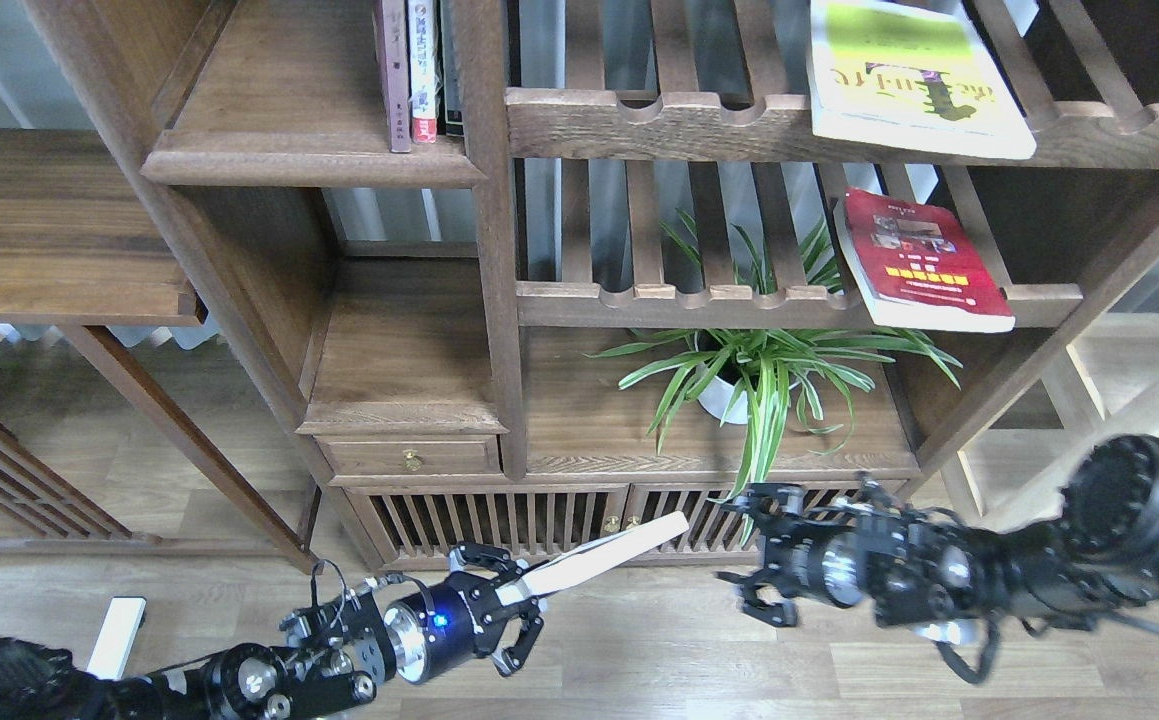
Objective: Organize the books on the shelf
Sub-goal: 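Grasp the white book's edge with the left gripper, release right, then lift the white book with the left gripper up to the upper shelf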
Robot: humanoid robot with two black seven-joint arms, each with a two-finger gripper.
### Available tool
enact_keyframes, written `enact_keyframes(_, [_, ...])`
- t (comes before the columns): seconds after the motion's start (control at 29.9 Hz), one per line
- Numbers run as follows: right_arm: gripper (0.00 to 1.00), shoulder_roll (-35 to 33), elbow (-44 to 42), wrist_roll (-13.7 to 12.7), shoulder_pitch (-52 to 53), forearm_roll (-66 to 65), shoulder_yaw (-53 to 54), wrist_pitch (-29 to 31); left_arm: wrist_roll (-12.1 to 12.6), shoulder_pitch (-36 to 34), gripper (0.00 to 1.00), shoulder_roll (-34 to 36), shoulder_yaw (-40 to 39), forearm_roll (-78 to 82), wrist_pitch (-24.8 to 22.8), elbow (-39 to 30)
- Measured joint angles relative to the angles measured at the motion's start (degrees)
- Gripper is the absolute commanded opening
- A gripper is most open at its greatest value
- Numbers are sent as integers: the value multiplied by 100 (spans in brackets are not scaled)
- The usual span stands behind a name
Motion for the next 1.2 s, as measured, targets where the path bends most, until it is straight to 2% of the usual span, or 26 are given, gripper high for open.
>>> enact_keyframes(0.27, [99,-565,-665,3,-1034,10,461,-2,2,449,0,1305,-861,-89,43,-1223])
enact_keyframes(0.67, [99,-1215,-967,4,-1663,81,825,-2,4,838,0,3271,-1926,-102,22,-3017])
enact_keyframes(0.87, [99,-1266,-1174,4,-1943,87,911,-2,5,907,0,4218,-2352,-292,-34,-3976])
enact_keyframes(1.04, [99,-1250,-1258,4,-2040,94,998,-15,5,909,0,4842,-2912,-851,-367,-4491])
enact_keyframes(1.2, [99,-1239,-1271,3,-2057,99,1028,-19,5,882,0,5169,-3627,-1203,-789,-4639])
